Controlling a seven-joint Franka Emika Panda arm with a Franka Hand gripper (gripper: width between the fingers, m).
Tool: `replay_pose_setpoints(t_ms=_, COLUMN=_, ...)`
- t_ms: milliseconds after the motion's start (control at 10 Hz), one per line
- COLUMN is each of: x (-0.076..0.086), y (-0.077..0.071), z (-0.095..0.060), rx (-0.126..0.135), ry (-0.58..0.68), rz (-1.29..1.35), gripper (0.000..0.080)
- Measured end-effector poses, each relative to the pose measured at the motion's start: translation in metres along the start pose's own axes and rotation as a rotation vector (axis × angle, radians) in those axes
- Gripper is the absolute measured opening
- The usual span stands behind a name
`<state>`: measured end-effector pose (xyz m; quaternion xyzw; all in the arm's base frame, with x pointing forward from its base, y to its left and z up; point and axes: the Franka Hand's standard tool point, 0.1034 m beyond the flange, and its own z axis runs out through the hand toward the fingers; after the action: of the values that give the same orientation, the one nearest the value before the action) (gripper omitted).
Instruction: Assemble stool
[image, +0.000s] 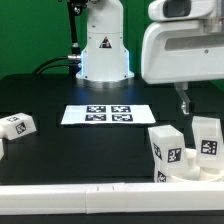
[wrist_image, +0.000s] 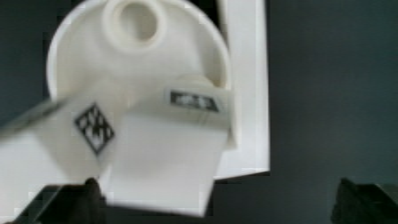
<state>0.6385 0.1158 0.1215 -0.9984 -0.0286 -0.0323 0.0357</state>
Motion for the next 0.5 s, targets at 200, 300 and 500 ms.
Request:
replay_pose_setpoints(t_ms=200, x=-0.0085, y=-0.0018, z=0.0188, rx=-0.015, ry=-0.01, rz=-0.255, gripper=0.0649)
replay_pose_setpoints(t_ms=300, x=-0.0066, y=0.0007, z=0.0169, rx=-0.018, ry=-0.007, rz=-0.295, gripper=0.0649)
replay_pose_setpoints(t_ms=500, x=-0.0063, y=0.0035, z=0.0179, rx=-0.033, ry=-0.012, rz=-0.457, gripper=0.0649)
